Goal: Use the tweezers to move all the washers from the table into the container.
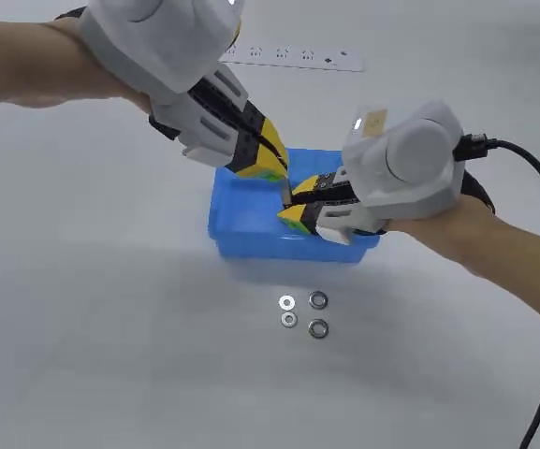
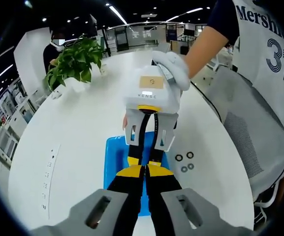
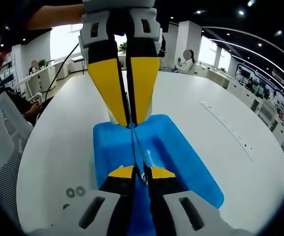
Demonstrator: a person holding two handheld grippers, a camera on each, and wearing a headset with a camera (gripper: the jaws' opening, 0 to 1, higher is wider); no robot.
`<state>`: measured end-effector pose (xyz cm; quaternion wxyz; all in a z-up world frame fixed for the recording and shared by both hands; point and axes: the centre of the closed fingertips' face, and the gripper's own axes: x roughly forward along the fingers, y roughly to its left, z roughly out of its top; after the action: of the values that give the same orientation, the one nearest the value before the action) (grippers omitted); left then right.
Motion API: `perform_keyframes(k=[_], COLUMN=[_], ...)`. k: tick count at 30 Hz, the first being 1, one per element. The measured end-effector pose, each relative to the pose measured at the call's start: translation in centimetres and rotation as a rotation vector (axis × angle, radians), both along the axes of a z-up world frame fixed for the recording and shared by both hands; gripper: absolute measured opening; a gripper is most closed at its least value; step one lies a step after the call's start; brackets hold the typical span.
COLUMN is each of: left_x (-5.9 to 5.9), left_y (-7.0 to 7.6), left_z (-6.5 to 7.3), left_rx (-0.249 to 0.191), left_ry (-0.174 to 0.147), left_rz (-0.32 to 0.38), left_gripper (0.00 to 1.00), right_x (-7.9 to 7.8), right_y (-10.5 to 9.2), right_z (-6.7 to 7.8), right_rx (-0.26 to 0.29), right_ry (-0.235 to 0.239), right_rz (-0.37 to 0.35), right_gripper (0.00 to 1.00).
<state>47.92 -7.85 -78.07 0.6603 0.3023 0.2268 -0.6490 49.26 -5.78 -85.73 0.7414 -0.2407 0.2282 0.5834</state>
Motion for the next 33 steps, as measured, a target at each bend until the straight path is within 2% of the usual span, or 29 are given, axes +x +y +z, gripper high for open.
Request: perform_keyframes(k=[6,11,18,22,25,33], left_x=[-0.3,-0.2,-0.3,-1.2,-2.3,-5.2], left_y=[0.0,0.1,0.0,-0.2,-0.3,-0.9], left_z=[0.1,0.3,2.0,3.4,4.4,5.9], left_rx=[0.009,0.014,0.015,0.025,0.028,0.027], left_ry=[-0.009,-0.023,-0.060,-0.078,-0.086,-0.110], left_rz=[-0.013,-0.019,-0.030,-0.052,-0.068,-0.081], left_gripper=[0.05,0.05,0.05,0.05,0.05,0.05], right_x=[-0.2,-0.4,-0.3,-0.8,-1.7,-4.1], right_y=[0.0,0.0,-0.2,-0.3,-0.3,-0.8], right_z=[0.1,0.5,2.5,3.8,4.9,6.3], right_rx=[-0.003,-0.008,0.013,0.029,0.035,0.044], right_ry=[0.005,-0.009,-0.044,-0.067,-0.092,-0.118], right_rz=[-0.003,0.001,-0.012,-0.009,0.004,0.026], right_gripper=[0.12,0.12,0.12,0.12,0.12,0.12])
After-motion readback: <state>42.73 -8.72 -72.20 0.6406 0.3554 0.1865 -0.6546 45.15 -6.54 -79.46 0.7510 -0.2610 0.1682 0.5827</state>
